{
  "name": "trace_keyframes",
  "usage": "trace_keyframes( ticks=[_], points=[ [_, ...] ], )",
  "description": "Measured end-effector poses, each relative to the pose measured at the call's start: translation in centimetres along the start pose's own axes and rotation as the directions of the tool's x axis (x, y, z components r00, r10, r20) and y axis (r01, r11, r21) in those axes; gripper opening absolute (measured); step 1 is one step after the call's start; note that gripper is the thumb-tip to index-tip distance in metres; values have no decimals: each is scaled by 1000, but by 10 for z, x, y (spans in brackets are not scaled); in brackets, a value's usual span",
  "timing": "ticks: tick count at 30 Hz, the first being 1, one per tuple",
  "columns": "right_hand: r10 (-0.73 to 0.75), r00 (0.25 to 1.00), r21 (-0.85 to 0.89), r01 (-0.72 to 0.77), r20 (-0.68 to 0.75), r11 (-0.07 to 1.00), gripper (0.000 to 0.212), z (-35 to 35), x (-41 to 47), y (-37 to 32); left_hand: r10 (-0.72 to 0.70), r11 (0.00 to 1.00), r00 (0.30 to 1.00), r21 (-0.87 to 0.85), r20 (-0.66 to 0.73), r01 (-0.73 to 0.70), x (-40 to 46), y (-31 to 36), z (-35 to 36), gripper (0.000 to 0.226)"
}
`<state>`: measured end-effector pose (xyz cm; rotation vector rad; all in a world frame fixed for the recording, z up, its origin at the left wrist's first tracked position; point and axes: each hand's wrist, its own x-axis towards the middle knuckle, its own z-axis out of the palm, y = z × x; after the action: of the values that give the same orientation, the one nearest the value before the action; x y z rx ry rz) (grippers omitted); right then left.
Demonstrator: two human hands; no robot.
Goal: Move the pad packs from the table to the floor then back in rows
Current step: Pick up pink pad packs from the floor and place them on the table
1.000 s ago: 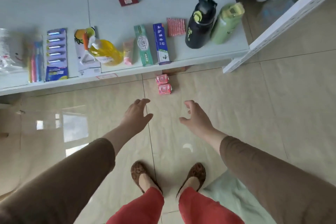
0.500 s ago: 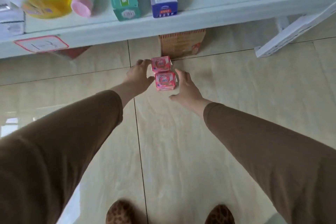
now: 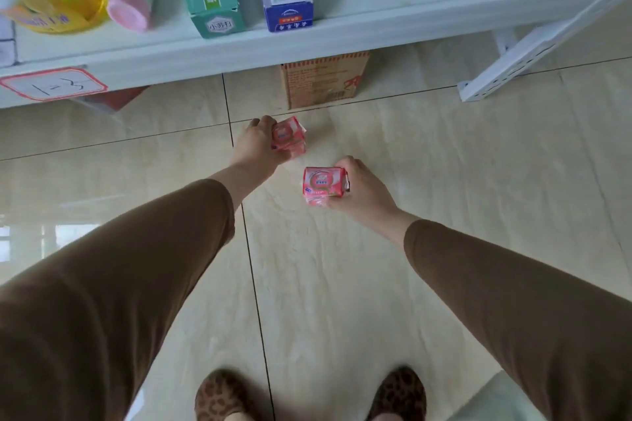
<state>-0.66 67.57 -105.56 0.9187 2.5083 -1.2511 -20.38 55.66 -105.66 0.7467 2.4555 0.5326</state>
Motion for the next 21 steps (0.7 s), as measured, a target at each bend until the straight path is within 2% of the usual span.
trace_keyframes(
  ticks=[5, 10, 15, 18, 21],
  points=[
    [70, 998, 78, -68, -12, 995, 53, -61, -97, -58, 12, 997, 999, -70, 52, -8, -103, 36, -73, 52],
    [35, 999, 94, -32, -24, 995, 61, -161, -190, -174, 22, 980, 999, -196, 33, -15, -210, 103, -203, 59],
    [-53, 995, 155, 66, -89, 986, 61, -288, -264, -325, 73, 929, 995, -359, -67, -93, -291, 191, -370, 68],
    [-101, 990, 260, 124, -100, 958, 58, -351, -290, -396, 91, 915, 988, -382, -126, -133, -314, 234, -452, 67],
    [-170, 979, 295, 197, -117, 935, 57, -413, -318, -472, 167, 918, 959, -320, -228, -236, -331, 276, -540, 66]
  ],
)
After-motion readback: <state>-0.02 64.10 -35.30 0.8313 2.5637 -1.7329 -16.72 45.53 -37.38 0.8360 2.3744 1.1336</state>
